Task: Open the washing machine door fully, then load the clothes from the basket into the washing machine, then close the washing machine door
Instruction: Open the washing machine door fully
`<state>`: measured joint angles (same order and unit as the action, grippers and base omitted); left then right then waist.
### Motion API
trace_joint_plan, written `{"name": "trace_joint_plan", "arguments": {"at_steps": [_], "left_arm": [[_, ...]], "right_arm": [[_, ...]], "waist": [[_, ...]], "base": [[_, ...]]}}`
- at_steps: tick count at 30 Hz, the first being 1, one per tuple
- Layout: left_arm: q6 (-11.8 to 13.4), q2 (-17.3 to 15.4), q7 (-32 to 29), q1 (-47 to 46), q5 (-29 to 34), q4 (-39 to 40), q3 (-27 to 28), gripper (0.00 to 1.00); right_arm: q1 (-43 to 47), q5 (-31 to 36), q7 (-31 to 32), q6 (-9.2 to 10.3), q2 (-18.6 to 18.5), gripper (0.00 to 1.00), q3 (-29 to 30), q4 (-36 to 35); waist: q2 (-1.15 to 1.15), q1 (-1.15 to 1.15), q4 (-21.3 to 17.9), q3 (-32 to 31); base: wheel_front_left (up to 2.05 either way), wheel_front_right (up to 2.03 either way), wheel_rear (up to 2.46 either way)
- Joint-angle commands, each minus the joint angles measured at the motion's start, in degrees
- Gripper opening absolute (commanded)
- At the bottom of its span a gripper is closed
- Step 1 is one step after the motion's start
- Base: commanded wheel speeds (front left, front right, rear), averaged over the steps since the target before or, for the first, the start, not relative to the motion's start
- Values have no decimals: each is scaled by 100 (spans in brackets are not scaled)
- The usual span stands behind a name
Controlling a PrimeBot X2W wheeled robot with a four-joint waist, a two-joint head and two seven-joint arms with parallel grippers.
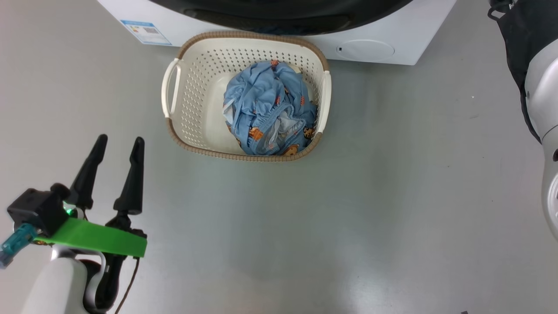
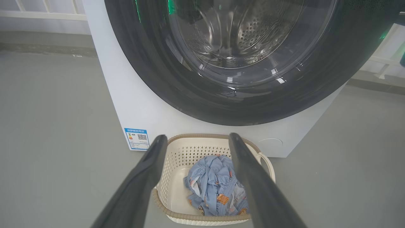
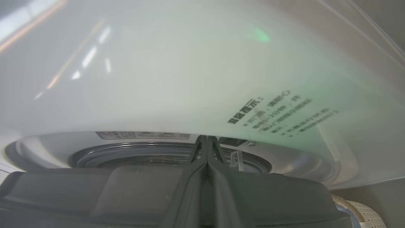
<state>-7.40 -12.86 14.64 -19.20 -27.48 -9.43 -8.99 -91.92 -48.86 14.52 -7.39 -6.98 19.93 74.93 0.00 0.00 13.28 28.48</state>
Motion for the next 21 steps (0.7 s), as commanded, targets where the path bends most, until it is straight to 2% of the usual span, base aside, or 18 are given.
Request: {"name": "trace_joint_plan", "arguments": {"at_steps": [1,12,21], "left_arm": [[-9,-180,36,-121,-51,109,204,100],[-9,-206,36,-155,-42,140,260,100],[-9,-209,36,-82,13,179,289,100]], "right_arm": [[-154,120,132,-10,319,0,-11,-99],[37,192,488,-10,374,0,-112,-143],[618,-122,1330,-10,407,0,-381,-792]], "waist": [[0,0,5,13],[0,0,-25,-24],[0,0,-39,-255]], "base": [[0,0,0],[0,0,0],[0,0,0]]}}
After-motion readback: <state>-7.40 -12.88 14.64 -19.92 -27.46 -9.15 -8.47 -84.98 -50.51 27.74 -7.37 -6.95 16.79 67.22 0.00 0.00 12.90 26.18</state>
